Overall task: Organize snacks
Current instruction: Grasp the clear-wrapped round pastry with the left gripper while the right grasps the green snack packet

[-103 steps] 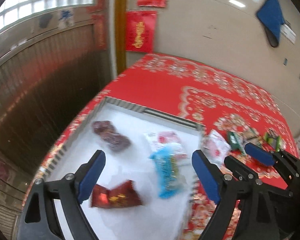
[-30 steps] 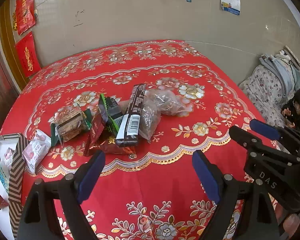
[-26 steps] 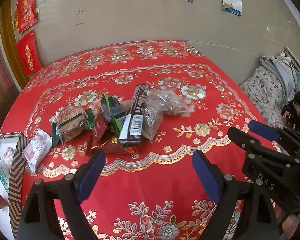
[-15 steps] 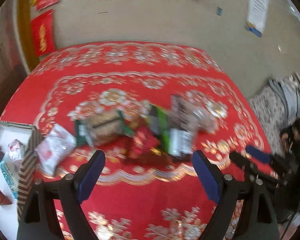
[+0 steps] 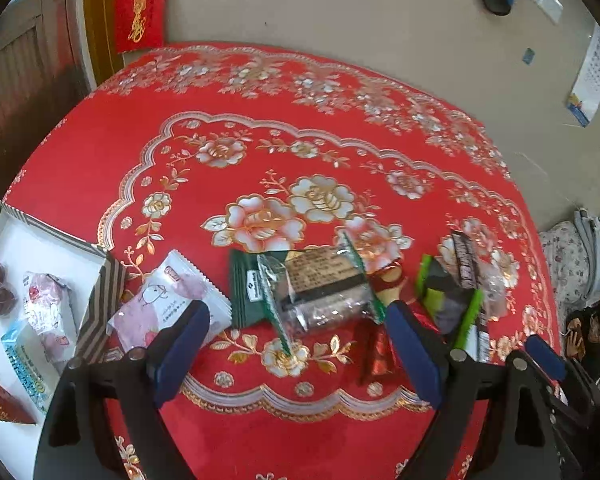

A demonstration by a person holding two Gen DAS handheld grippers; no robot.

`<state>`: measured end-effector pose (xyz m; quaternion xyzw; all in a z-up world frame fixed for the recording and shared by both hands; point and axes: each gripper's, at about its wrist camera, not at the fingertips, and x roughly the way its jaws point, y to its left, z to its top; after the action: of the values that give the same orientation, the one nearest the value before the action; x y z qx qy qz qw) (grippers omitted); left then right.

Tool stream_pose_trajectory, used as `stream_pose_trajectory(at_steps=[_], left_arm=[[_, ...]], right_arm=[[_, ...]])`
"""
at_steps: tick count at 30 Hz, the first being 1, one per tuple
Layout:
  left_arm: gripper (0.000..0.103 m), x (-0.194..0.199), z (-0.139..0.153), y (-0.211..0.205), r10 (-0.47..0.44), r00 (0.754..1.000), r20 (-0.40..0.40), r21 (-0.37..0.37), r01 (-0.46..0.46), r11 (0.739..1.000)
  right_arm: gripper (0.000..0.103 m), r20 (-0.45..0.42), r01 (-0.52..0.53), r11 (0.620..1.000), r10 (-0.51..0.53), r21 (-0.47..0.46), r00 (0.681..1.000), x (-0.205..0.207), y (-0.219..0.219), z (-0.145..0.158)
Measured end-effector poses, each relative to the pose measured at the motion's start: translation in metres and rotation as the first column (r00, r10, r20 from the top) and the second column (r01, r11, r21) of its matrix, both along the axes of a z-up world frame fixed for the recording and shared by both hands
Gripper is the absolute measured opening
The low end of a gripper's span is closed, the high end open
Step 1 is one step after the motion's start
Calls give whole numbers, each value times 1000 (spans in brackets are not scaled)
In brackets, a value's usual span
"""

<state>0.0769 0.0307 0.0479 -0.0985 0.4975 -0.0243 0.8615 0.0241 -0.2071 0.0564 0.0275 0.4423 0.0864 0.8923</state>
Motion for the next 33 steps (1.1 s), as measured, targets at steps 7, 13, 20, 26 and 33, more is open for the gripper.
stream_pose_trajectory(at_steps=[7,13,20,26,33], left_arm=[[91,19,-9,-7,5,1000,-25,-17,-6,1000],[91,33,-18,-23,-14,999,-49,9,15,1000],[91,43,-25,-22,9,999,-48,38,-8,999],[91,44,-25,-15,9,999,-47,32,-7,999],[91,44,-30,-1,24,997,-67,16,-23,1000]], right_arm=[[48,-6,-13,1000,13,2,1000,3,5,-1],[48,-15,-6,1000,6,29,1000,7,-1,-4],[52,51,-90,996,88,25,995,6,16,7],[57,60,-181,982,184,-59,981,28,53,6],[57,16,-281,956,283,-88,959,48,85,-5]])
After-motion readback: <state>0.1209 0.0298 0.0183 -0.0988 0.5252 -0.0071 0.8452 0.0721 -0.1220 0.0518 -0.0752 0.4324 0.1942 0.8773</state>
